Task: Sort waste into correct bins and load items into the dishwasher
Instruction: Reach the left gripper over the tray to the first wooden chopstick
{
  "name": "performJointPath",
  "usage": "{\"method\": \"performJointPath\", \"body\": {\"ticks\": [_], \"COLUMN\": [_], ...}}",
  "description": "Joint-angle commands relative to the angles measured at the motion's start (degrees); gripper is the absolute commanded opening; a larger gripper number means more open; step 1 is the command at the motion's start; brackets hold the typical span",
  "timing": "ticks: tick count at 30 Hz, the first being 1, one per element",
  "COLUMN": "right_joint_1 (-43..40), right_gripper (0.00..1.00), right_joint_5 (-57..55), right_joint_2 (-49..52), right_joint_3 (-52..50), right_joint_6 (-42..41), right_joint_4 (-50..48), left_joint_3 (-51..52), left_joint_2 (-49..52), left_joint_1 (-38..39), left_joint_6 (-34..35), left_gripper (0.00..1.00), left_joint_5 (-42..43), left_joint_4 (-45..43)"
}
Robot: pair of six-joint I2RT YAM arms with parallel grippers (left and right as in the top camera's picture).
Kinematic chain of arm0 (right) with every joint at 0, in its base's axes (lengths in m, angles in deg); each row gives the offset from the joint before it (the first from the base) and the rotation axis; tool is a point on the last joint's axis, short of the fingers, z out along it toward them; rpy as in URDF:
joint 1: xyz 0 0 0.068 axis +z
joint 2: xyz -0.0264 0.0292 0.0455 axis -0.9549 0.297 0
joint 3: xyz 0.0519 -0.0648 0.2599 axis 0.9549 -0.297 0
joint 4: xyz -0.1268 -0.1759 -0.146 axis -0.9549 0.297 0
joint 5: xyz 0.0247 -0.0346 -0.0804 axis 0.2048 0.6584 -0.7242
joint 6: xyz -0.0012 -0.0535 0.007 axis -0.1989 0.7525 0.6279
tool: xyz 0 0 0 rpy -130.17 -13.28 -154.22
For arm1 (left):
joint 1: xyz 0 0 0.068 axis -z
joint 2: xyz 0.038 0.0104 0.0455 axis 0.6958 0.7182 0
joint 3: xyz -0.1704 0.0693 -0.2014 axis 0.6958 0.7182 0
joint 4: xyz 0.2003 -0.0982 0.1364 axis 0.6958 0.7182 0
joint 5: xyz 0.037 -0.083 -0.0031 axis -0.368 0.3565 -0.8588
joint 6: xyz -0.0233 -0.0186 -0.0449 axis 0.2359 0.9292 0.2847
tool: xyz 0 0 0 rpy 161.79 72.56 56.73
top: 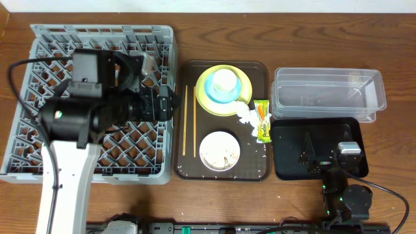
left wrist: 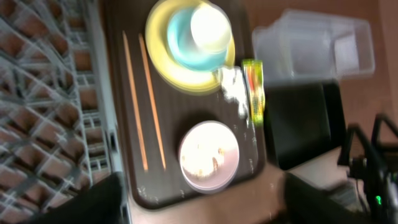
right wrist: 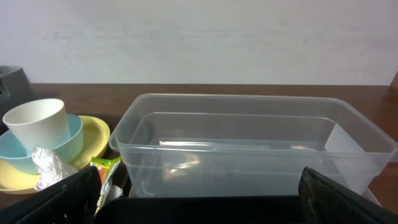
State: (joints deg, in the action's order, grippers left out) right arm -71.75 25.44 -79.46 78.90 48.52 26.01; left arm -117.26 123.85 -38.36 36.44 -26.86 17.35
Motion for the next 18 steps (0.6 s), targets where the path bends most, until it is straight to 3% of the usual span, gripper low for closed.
{"method": "performJointPath", "body": {"ticks": [1,4,8,14,18], "right_joint_1": [0.17,0.17,0.17,0.17,0.17], "right_gripper": [0.99,0.99,0.99,0.99,0.99], "right_joint_5": [-0.35,-0.35,-0.35,-0.35,-0.33], "right_joint_2": [-0.13,-0.13,-0.13,-0.13,-0.13], "right_joint_3": [-0.07,-0.09,-0.07,-0.07,-0.09], "right_joint_6": [-0.74,-0.76,-0.74,-0.76,-0.76], "right_joint_4": [0.24,0.24,0.24,0.24,0.24], "left_joint_3": [-0.2,2.38,6.99,14.1,17.49], "left_joint_2": [2.54,3.52,3.67,3.74,3.76], "left_joint_1": [0.57,2.34,6.54,14.29,19.19], "left_joint_6": [0.81,0.79,2.1,16.98,21.27], "left_gripper": [0.58,0.44,0.39,0.38,0.3], "left_joint_5": [3.63,3.06,-2.54,-18.25,-23.96], "left_joint_4": [2.82,3.08,1.25,-5.57,-10.95]}}
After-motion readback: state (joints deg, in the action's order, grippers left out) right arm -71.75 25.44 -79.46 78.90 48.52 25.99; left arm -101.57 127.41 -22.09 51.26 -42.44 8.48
